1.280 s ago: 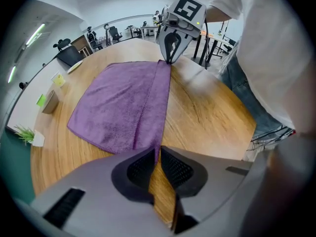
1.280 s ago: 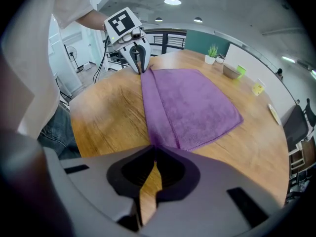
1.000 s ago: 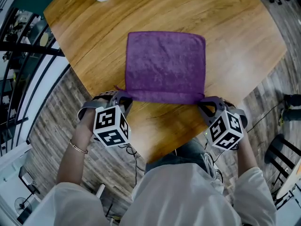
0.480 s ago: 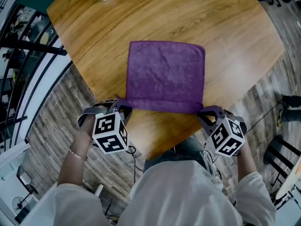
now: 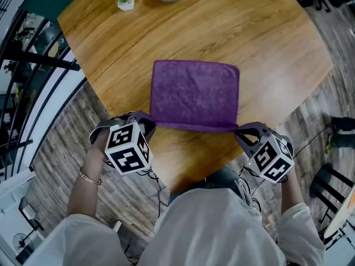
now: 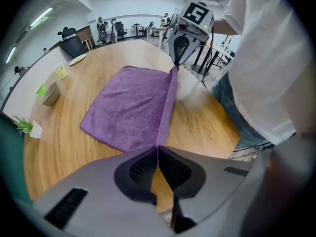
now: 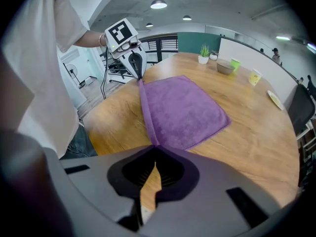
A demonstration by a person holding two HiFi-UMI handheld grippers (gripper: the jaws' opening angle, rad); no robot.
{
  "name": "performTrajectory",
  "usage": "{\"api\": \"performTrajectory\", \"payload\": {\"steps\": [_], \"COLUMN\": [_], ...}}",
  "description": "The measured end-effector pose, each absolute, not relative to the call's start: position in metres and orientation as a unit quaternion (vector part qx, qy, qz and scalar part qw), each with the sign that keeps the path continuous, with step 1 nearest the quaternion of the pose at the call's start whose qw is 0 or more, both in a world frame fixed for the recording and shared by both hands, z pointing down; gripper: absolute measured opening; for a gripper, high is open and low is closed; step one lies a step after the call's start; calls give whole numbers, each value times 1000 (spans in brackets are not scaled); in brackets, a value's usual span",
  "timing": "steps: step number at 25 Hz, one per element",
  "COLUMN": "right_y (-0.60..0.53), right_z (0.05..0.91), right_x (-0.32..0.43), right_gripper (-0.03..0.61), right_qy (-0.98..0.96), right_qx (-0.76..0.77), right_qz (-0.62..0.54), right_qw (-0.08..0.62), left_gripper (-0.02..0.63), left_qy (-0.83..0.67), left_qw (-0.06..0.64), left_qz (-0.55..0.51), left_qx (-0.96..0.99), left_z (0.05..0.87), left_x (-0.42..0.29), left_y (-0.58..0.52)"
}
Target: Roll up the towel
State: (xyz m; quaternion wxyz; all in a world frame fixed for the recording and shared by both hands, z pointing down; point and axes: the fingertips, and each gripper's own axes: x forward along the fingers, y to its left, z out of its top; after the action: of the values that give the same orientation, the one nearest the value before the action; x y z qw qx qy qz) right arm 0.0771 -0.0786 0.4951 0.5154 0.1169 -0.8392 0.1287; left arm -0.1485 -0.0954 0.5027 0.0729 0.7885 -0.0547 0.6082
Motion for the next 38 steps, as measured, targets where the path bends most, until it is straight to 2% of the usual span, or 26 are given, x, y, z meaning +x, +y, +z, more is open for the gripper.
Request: {"api": "performTrajectory", "payload": {"steps": [10, 18, 21, 23, 29, 38], "right_y": [-116, -121, -122, -123, -114, -77], "right_z": [512, 526, 522, 518, 497, 513], "right_x": [76, 78, 80, 83, 82, 71], "right_gripper": [9, 15, 39, 58, 58, 57], "right_qy": [-838, -831, -835, -836, -842, -833], "right_qx": [137, 155, 169, 180, 197, 131], "right_qz": [144, 132, 125, 120, 104, 53], "right_qw": [509, 517, 509, 505, 491, 535], "left_gripper": [15, 17, 21, 39, 69, 75], "left_qy": [-77, -98, -114, -122, -132, -108], "left_qw": [89, 62, 55, 55, 57, 18], "left_qz": [618, 615, 606, 602, 587, 604], "left_qx": [777, 780, 785, 787, 797, 789], "left_z": [522, 529, 525, 520, 499, 511], "left_x": [-151, -149, -151, -154, -155, -142], "left_y": [-126, -132, -135, -135, -119, -87]}}
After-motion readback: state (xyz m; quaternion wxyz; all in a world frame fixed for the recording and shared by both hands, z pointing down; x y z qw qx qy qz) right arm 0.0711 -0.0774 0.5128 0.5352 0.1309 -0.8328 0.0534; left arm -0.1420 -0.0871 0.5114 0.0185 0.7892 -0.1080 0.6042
